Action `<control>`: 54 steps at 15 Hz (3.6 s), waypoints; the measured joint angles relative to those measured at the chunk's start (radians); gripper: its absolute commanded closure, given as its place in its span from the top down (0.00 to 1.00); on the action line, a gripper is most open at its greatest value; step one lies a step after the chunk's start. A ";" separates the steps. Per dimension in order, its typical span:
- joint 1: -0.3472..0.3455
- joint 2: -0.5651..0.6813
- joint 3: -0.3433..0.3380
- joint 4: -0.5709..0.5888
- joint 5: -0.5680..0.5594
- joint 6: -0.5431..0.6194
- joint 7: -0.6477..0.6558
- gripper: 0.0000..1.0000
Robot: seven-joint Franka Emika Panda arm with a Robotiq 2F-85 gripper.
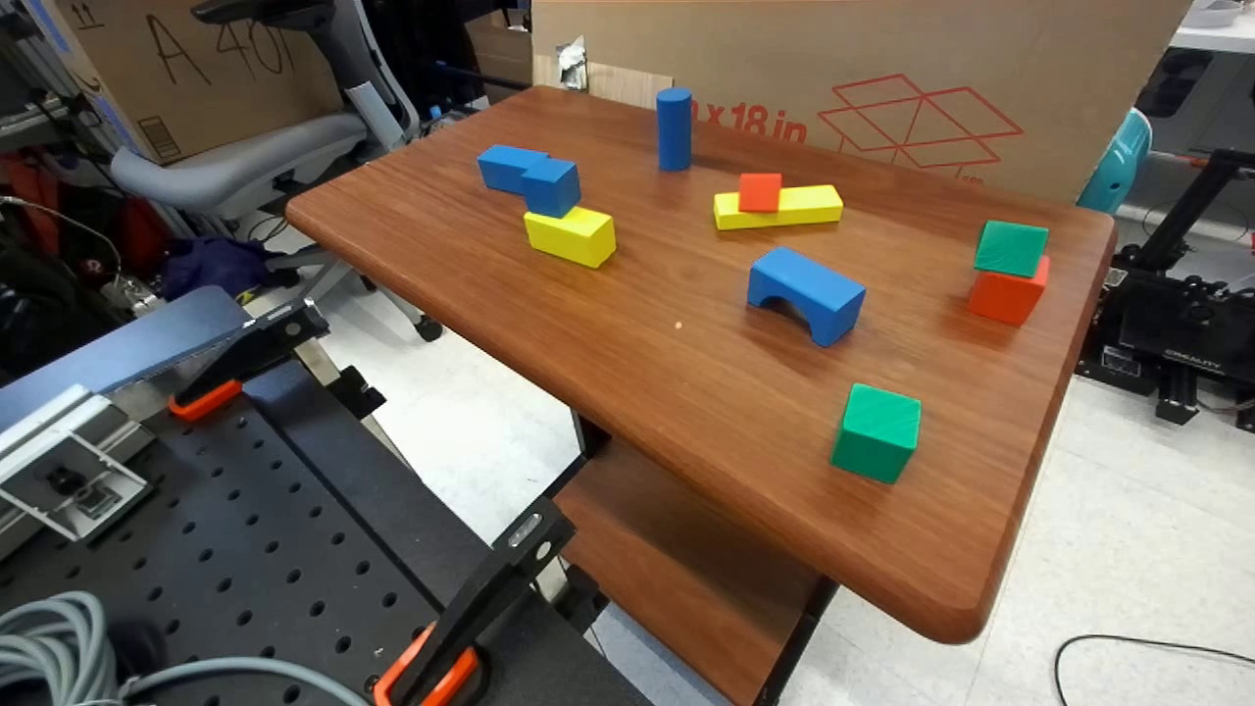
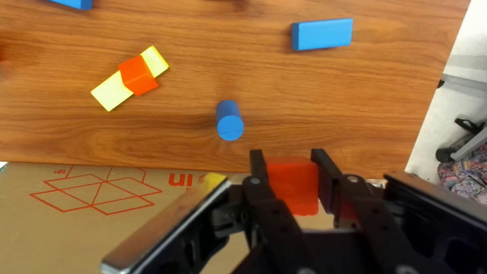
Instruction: Pick up the orange object from the table and put it on the blue object
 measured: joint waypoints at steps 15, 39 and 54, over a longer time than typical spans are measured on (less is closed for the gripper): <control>0.000 0.256 -0.019 0.243 -0.001 -0.121 0.160 0.09; 0.013 0.387 -0.060 0.360 -0.007 -0.229 0.268 0.09; 0.026 0.435 -0.060 0.421 -0.007 -0.262 0.301 0.09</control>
